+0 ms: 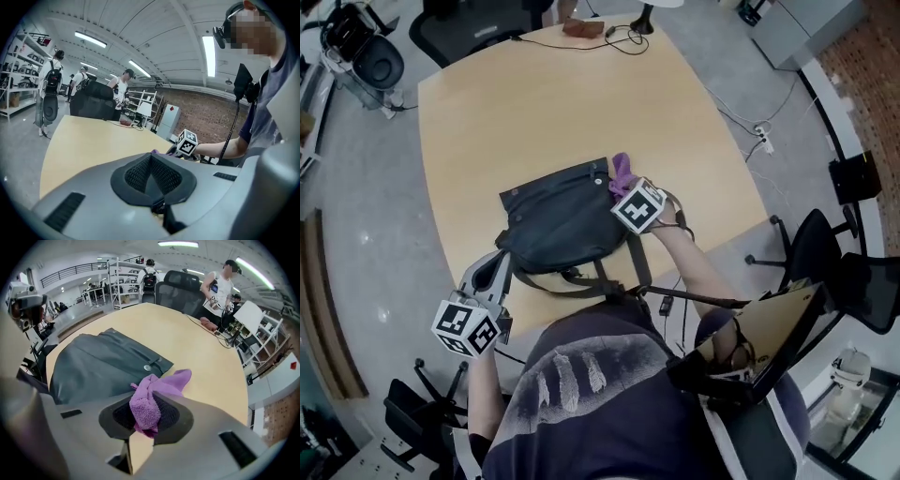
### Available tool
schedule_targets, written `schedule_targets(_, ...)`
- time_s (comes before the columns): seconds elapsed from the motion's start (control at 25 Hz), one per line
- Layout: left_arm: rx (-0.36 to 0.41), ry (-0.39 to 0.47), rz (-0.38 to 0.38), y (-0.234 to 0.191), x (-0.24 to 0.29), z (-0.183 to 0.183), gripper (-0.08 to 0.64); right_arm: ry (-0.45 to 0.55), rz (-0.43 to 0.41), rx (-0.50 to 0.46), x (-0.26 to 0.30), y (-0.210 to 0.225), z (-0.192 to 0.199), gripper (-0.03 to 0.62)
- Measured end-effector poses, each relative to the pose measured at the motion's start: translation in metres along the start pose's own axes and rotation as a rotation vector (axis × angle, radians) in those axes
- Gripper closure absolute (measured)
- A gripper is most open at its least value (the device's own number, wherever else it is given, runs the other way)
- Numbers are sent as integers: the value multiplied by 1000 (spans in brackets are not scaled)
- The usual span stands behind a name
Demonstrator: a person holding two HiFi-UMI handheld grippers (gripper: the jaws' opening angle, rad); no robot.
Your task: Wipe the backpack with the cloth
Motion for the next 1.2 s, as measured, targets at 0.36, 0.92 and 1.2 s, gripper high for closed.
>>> schedule_targets(0.36,-8,-2,60,20,-4,1,552,-30,-84,-136,-18,-80,-10,525)
schedule_targets(0.92,24,37,45,13,-34,5,552,-18,-267,-300,-17,-209,-24,525)
schedule_targets(1.2,19,49,29,5,-56,16,552,36,-477,-187,-22,-255,-30,525)
Point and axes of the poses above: the fingertips, and each gripper's own axes: x forward along the fingers, y to its right, z out of its underside, the point moved 3 cm from there along -x, backward along the fingers, and after that the axes turned 12 degrees about x, right-handed, at the moved point
